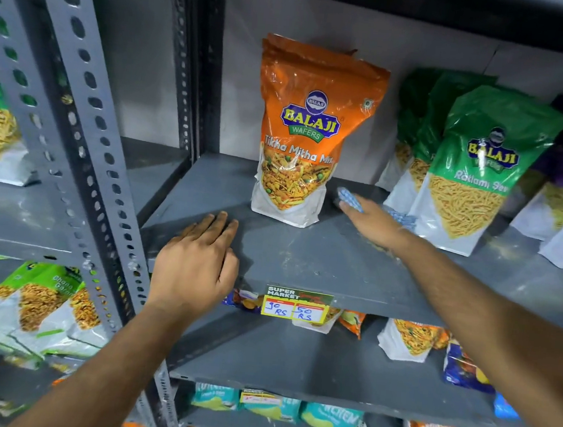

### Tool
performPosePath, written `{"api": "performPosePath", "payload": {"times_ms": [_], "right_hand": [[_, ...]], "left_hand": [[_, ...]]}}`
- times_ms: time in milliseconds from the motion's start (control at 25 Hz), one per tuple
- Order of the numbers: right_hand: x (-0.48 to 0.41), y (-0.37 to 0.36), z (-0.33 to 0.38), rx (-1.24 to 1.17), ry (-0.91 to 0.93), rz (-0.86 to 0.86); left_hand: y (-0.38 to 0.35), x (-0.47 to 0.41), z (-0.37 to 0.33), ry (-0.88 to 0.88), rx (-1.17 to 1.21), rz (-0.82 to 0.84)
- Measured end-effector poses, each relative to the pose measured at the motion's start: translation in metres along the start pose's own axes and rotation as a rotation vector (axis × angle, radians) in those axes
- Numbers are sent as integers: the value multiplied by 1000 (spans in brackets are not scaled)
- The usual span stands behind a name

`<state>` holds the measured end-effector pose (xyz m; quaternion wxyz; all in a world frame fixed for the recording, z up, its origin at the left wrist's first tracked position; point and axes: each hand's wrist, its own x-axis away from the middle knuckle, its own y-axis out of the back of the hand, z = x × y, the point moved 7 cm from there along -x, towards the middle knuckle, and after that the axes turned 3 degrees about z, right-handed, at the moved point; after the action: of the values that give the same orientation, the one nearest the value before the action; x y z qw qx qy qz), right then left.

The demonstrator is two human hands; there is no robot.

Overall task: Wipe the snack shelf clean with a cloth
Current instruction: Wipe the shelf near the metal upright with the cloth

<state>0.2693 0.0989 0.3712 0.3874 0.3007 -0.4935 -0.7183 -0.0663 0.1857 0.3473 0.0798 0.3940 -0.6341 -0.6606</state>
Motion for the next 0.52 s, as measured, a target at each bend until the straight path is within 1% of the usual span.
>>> {"api": "performPosePath", "payload": {"times_ms": [40, 80, 200, 280, 440, 520], "right_hand": [[-11, 9, -1, -32, -48, -59], [-24, 14, -1, -14, -85, -75], [-58, 10, 12, 71, -108, 36], [-69, -6, 14, 61, -108, 89], [-29, -1, 17, -113, -101, 116], [4, 2, 20, -93, -42, 112]], "left_hand": [[1, 0, 0, -4, 2, 10], [1, -1, 1, 1, 3, 16], [1, 0, 1, 11, 6, 26], [0, 1, 1, 10, 6, 22], [-1, 0, -1, -2, 34, 21], [-1, 1, -1, 2, 42, 19]]}}
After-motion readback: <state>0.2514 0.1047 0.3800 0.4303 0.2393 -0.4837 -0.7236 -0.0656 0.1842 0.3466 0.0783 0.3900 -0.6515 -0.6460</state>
